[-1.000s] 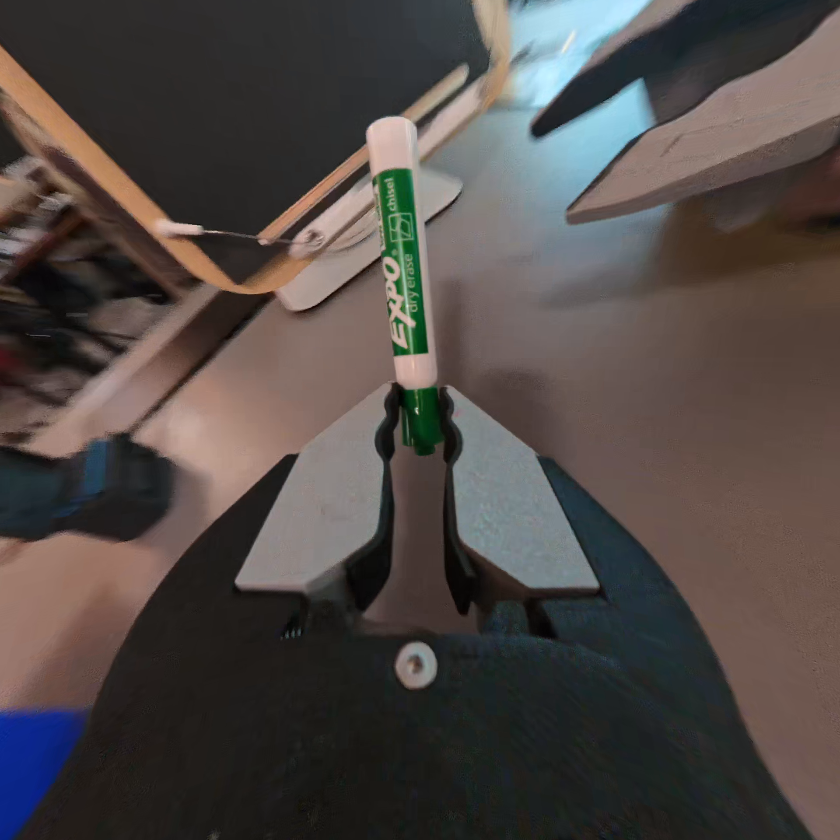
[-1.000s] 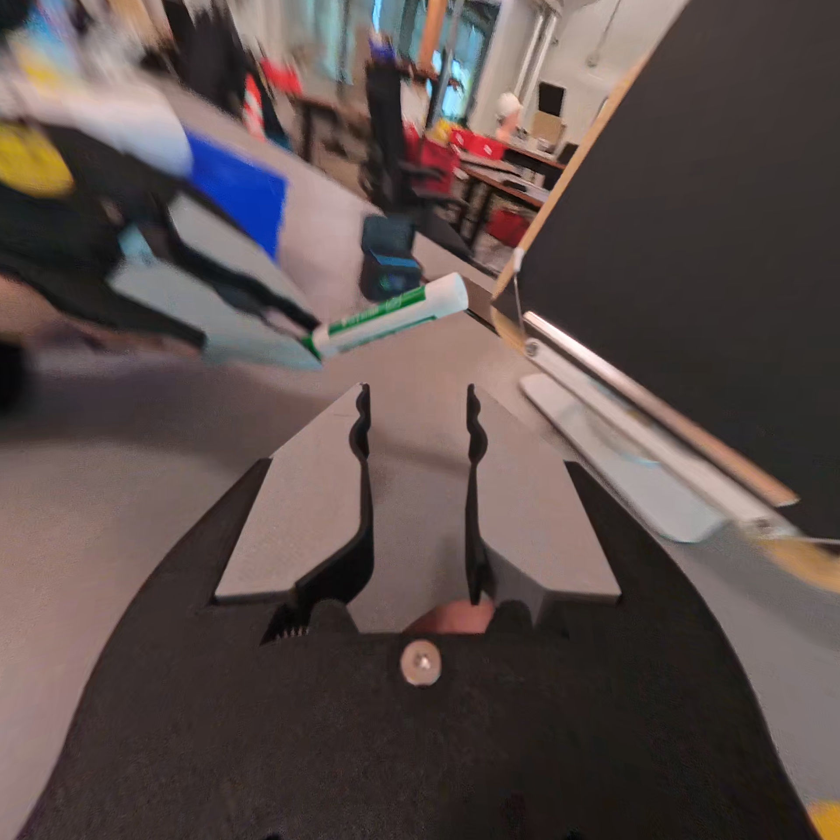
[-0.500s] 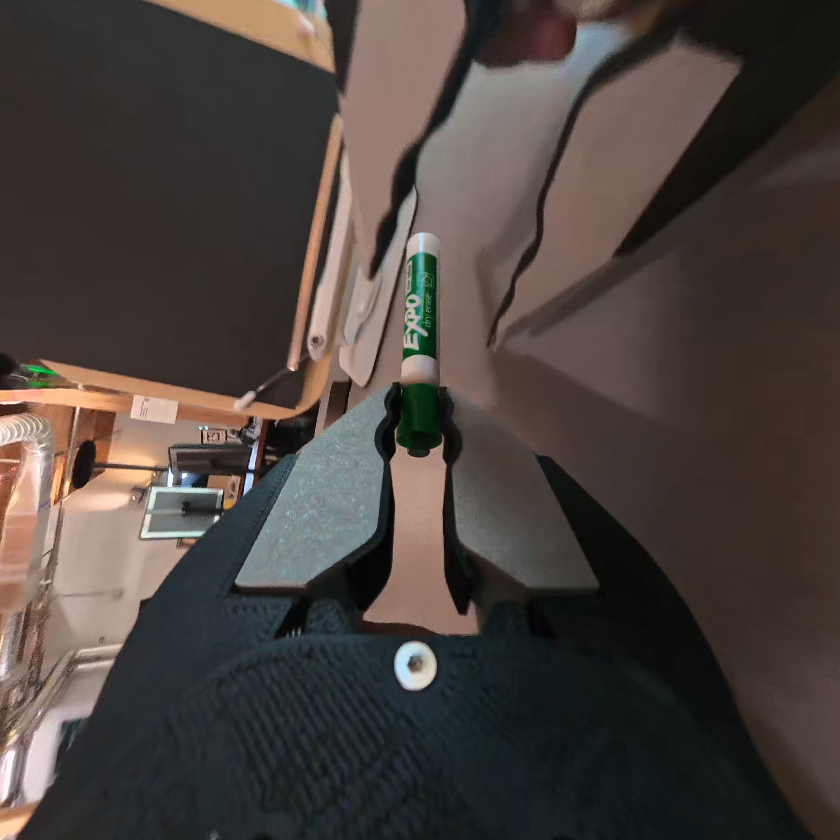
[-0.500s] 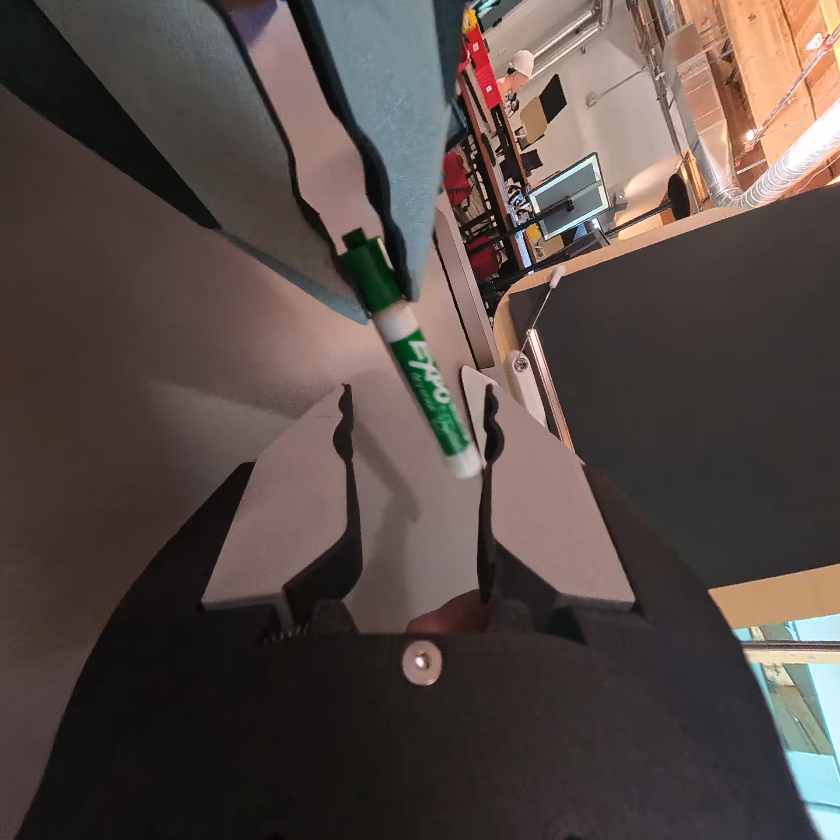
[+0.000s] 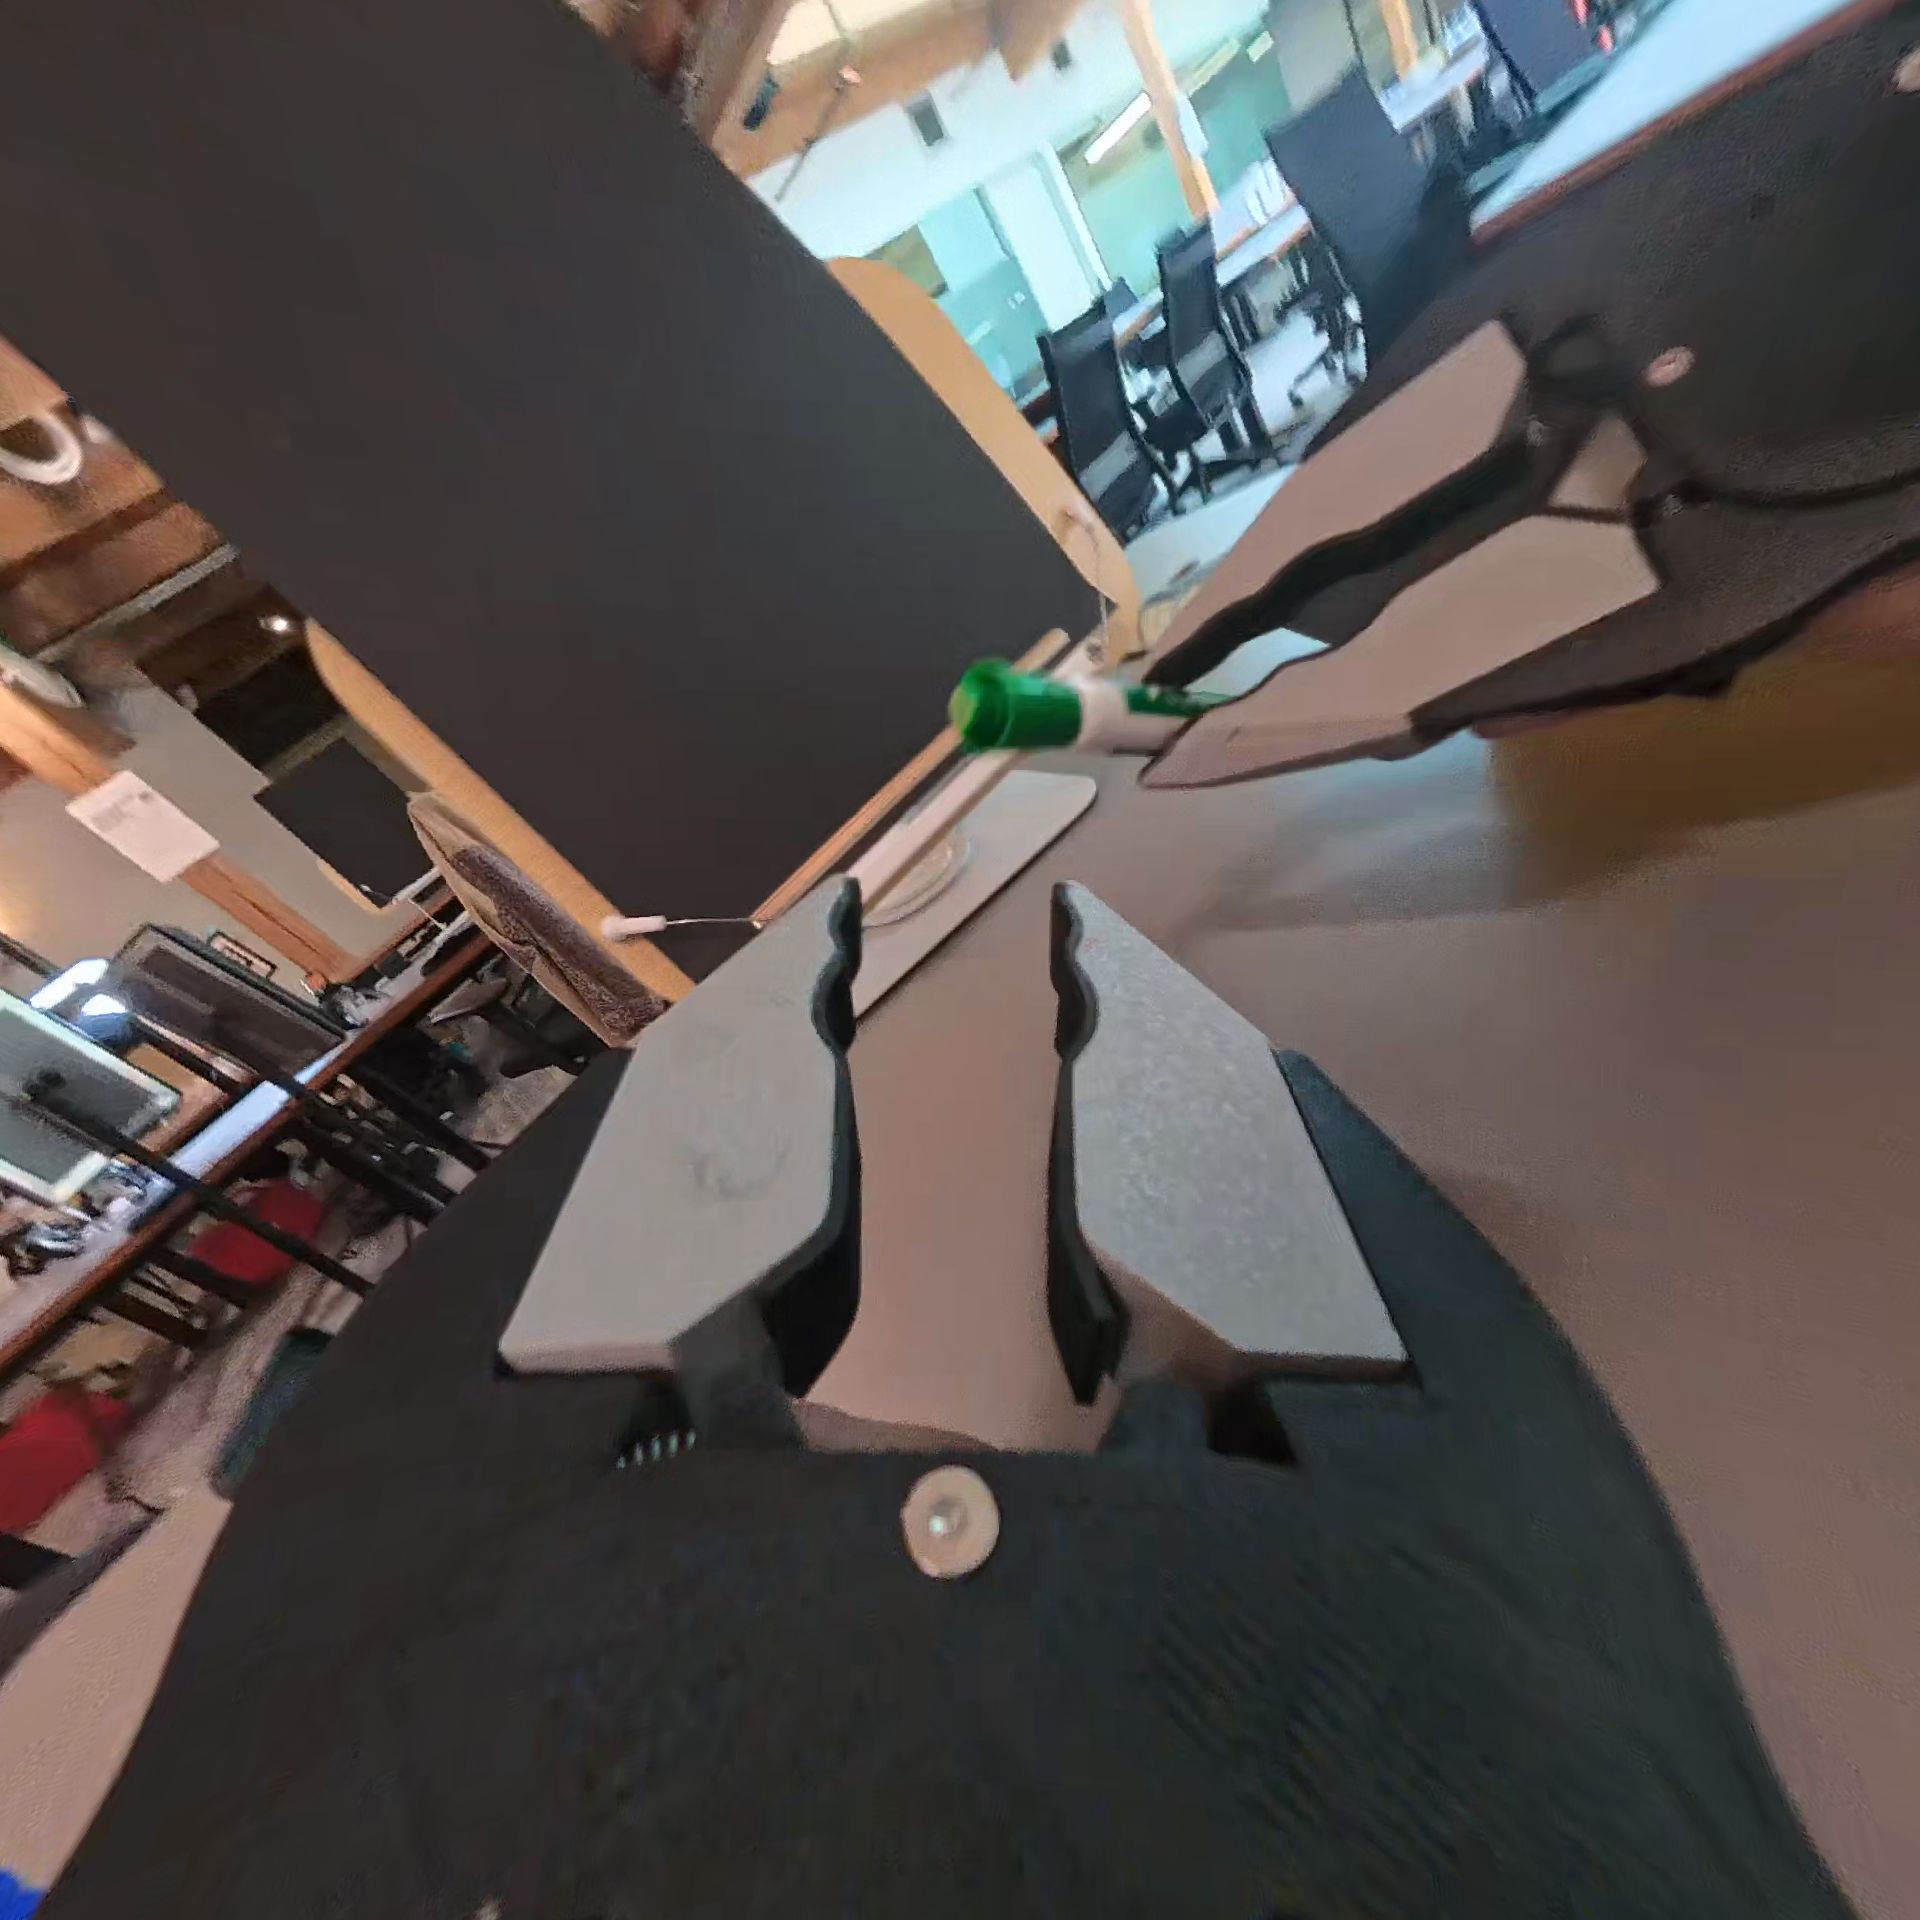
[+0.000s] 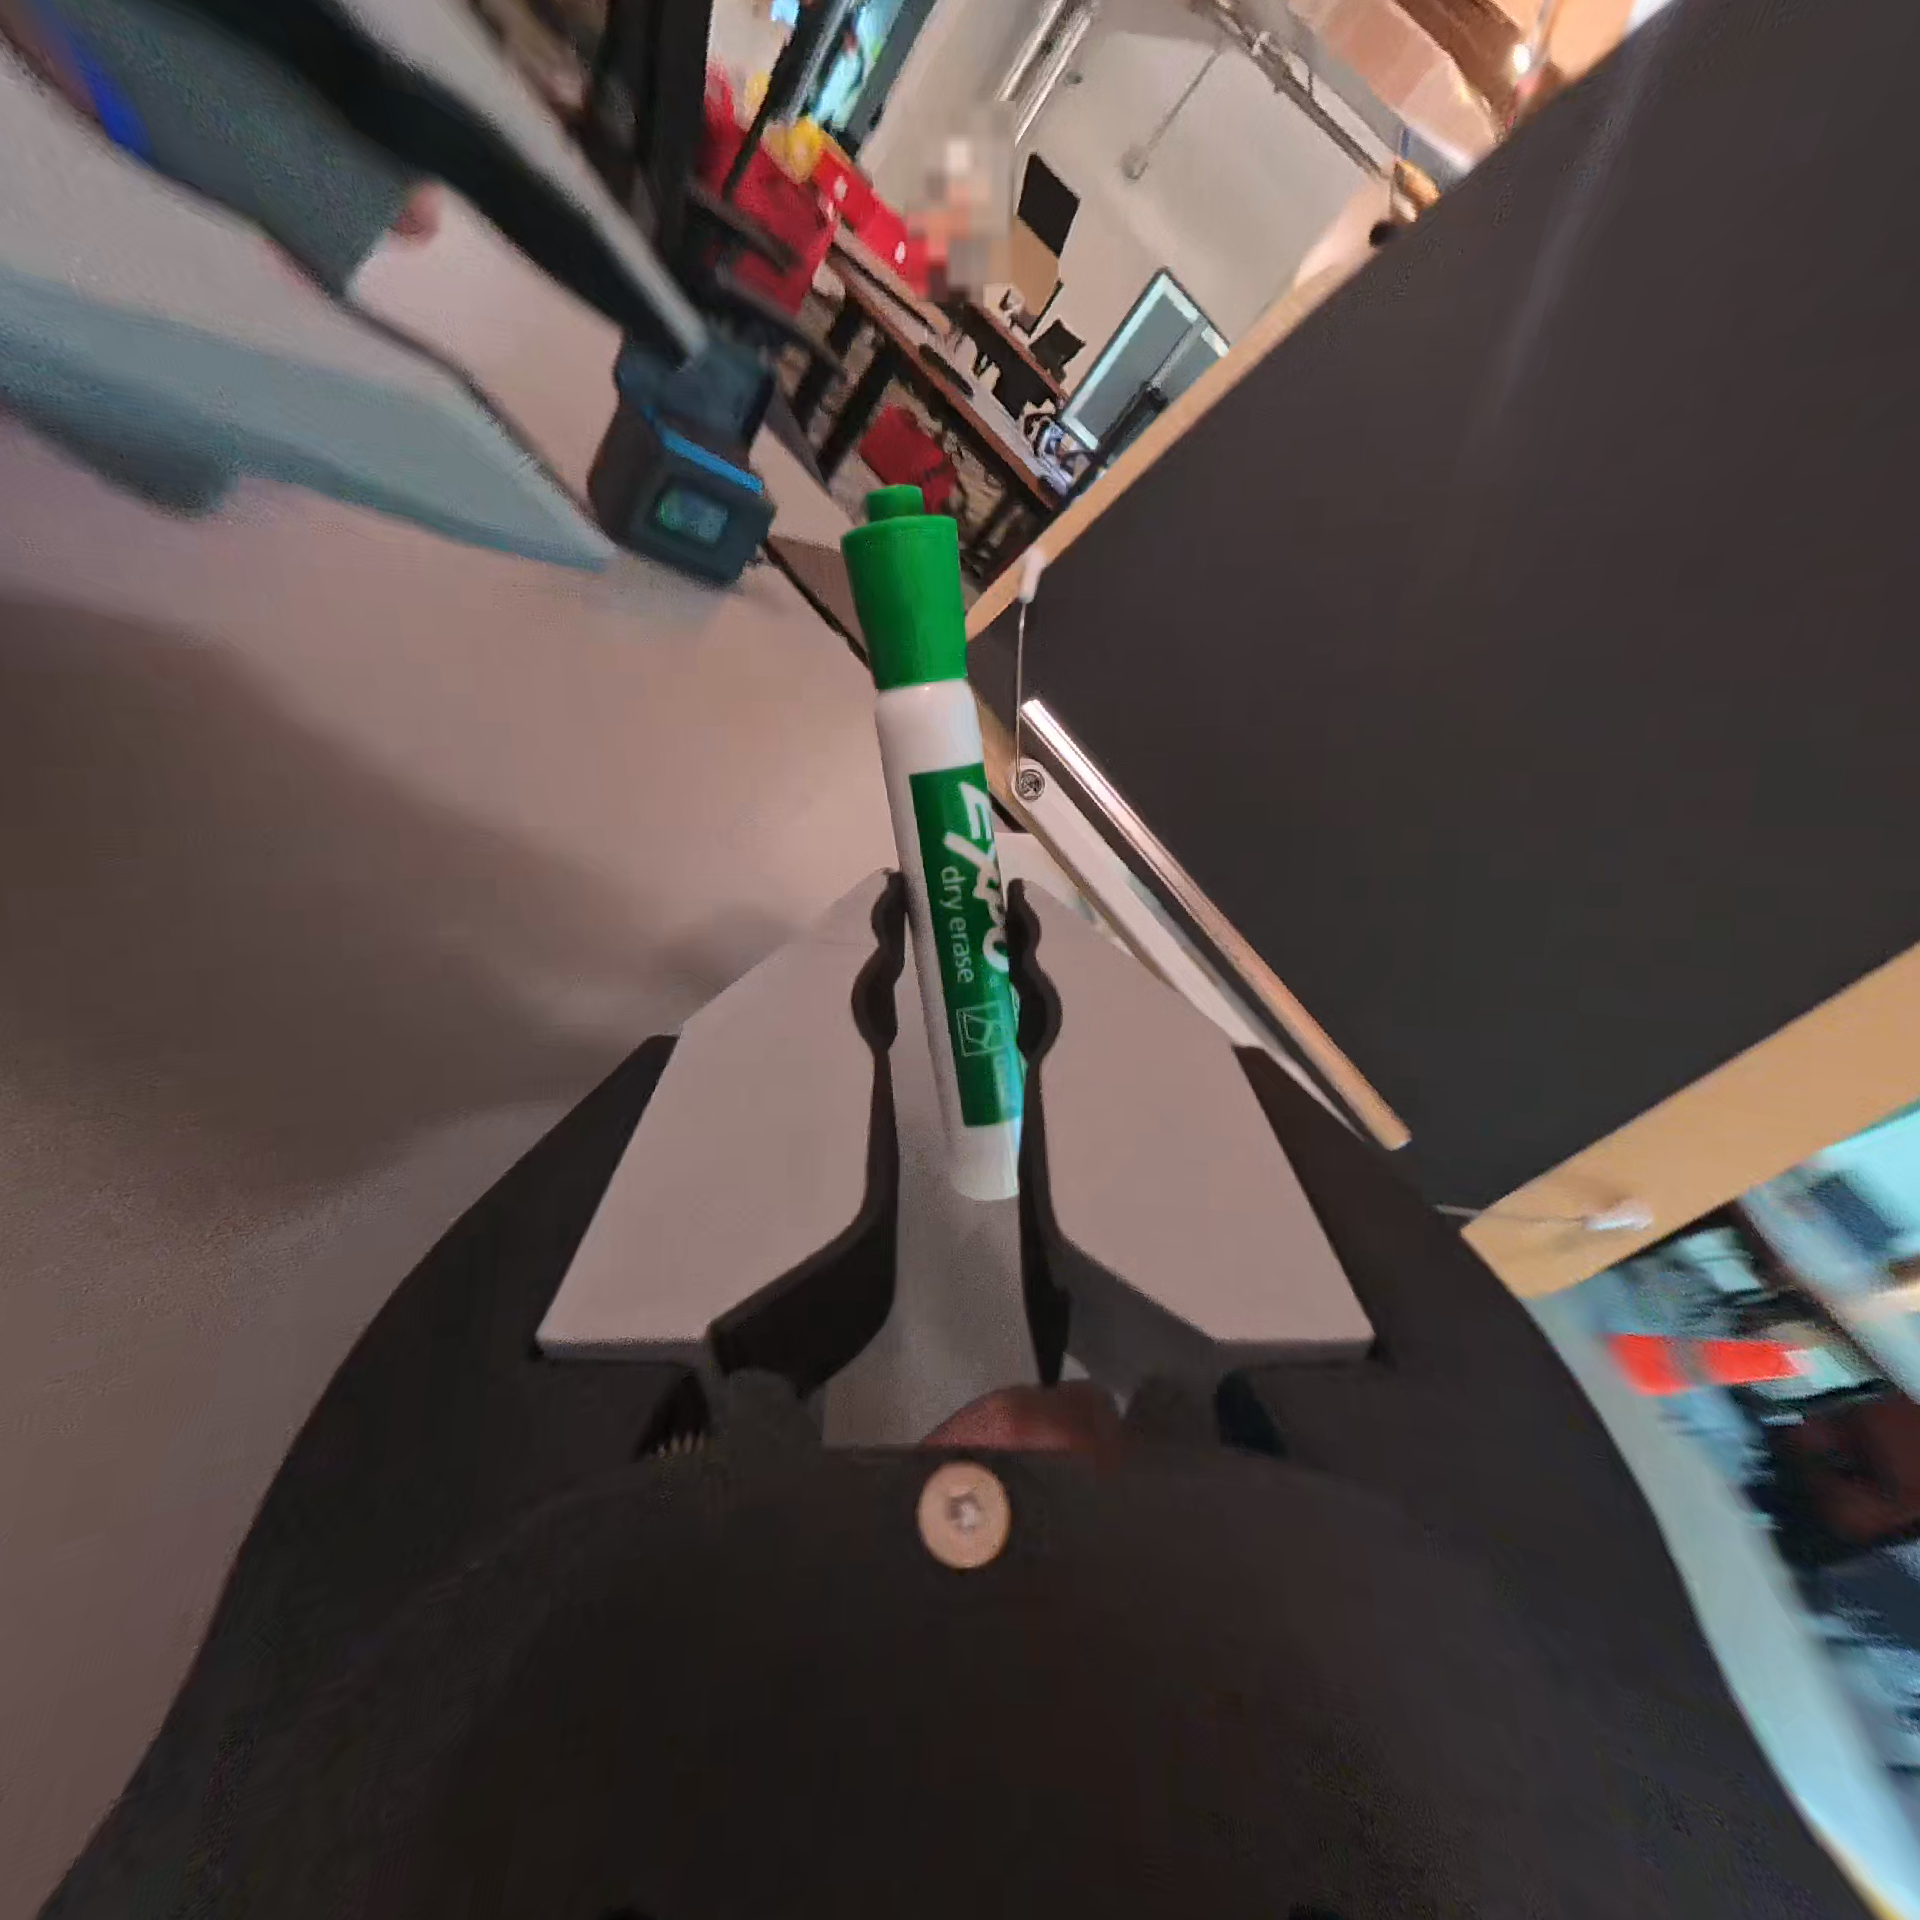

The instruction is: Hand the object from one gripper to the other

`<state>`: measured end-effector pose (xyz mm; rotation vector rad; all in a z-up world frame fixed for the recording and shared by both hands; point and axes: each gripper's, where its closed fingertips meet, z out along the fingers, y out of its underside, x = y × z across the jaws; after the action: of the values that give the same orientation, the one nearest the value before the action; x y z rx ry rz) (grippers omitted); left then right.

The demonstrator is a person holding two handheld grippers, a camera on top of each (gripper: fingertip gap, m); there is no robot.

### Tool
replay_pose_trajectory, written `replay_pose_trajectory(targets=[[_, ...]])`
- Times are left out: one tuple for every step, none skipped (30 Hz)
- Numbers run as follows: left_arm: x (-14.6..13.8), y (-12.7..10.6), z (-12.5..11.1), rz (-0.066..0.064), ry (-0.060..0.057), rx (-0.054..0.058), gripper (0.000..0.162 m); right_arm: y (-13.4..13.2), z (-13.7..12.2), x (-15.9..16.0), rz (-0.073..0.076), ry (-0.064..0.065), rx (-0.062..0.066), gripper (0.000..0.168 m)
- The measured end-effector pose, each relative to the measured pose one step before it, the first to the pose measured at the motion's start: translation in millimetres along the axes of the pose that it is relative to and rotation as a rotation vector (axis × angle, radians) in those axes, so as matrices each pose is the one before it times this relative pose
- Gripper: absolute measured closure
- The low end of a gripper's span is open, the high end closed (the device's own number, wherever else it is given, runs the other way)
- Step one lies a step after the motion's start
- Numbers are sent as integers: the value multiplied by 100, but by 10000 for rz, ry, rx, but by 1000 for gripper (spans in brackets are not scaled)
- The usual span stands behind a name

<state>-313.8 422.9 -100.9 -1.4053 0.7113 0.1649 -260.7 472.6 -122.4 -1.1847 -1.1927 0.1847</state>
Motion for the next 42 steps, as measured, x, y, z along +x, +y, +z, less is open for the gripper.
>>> replay_pose_trajectory(targets=[[-473,128,-19,-368,-119,90,128,-276,-258,574,879,-125,230,153],[-385,326,94,-295,-131,-25,129,-413,-332,662,797,-45,291,153],[-311,586,214,-164,-143,-184,132,-522,-417,820,769,54,199,153],[-266,789,307,-34,-161,-352,132,-899,-618,608,700,-81,11,153],[-171,803,330,50,-155,-407,132,-1624,-958,64,480,-338,89,153],[-38,682,299,65,-90,-369,132,-2266,-1276,-4,319,-251,278,153],[112,476,213,56,2,-279,132,-2572,-1444,283,185,-15,363,153],[123,324,141,14,9,-187,132,-2473,-1489,607,99,133,279,153],[10,243,98,-9,-40,-143,132,-2093,-1558,1087,37,310,130,153],[-101,111,48,15,-102,-51,133,-1603,-1596,1546,-16,433,3,153],[-178,-3,-11,37,-132,33,132,-932,-1540,1917,-13,463,-155,153],[-280,-34,-62,-5,-163,47,132,23,-1347,2331,51,514,-453,153],[-272,-20,-58,-93,-115,26,132,914,-1111,2737,120,615,-661,152],[-174,-34,-35,-138,-33,11,132,1595,-742,2896,153,608,-714,153],[-171,-75,-46,-129,-42,31,132,2286,-279,2796,193,528,-835,153],[-146,-107,-60,-84,-46,38,132,2882,217,2371,227,338,-971,153],[-95,-110,-57,-34,-32,38,132,3248,698,2001,230,280,-1065,153],[-46,-108,-61,-3,-29,46,132,3266,1076,1630,213,310,-993,153],[-32,-53,-44,2,-29,21,133,3103,1331,994,121,133,-926,153],[69,3,2,-3,32,-2,133,2875,1430,577,38,47,-964,152],[59,60,25,-19,27,-23,133,2134,1231,589,74,198,-787,152],[51,138,42,-33,23,-54,133,1126,698,569,2,296,-487,150],[143,212,89,-49,94,-98,133,100,34,264,-57,183,-139,142],[231,318,126,-81,143,-158,133,-988,-574,45,-5,87,309,140],[241,432,189,-103,148,-225,132,-1666,-951,-208,18,-23,534,142],[195,404,203,-73,108,-208,131,-1911,-1003,-437,-21,-101,523,142],[107,309,170,-8,41,-135,129,-1904,-892,-724,-91,-181,410,141],[44,289,136,34,-11,-113,129,-1851,-739,-1025,-161,-210,338,139],[71,293,122,49,14,-144,129,-1770,-577,-1432,-259,-285,311,136],[75,278,120,31,24,-152,129,-1689,-394,-1835,-311,-370,333,134],[70,190,86,3,22,-105,128,-1574,-164,-2275,-263,-516,374,133],[85,119,58,-24,41,-49,128,-1380,140,-2732,-156,-733,390,133],[75,106,46,-39,48,-52,128,-1074,537,-3064,-17,-903,375,132],[9,107,31,-37,10,-55,128,-709,965,-3339,112,-1084,358,134],[-79,55,3,-25,-25,-13,127,-364,1383,-3626,188,-1347,382,135],[-125,7,-11,-25,-38,22,127,-42,1731,-3541,222,-1460,434,137],[-208,-126,-72,-16,-87,83,127,521,2074,-2422,340,-1033,335,138],[-284,-235,-129,-32,-122,150,128,1150,2268,-1001,370,-448,74,144],[-302,-243,-145,-85,-127,164,129,1551,2299,-35,184,-112,-204,142],[-234,-156,-127,-132,-65,132,133,1536,2139,723,59,158,-313,138],[-80,10,-41,-158,45,33,133,1332,1853,1352,89,463,-302,131],[-147,118,16,-158,7,-43,133,1085,1582,1379,-12,544,-273,126]])
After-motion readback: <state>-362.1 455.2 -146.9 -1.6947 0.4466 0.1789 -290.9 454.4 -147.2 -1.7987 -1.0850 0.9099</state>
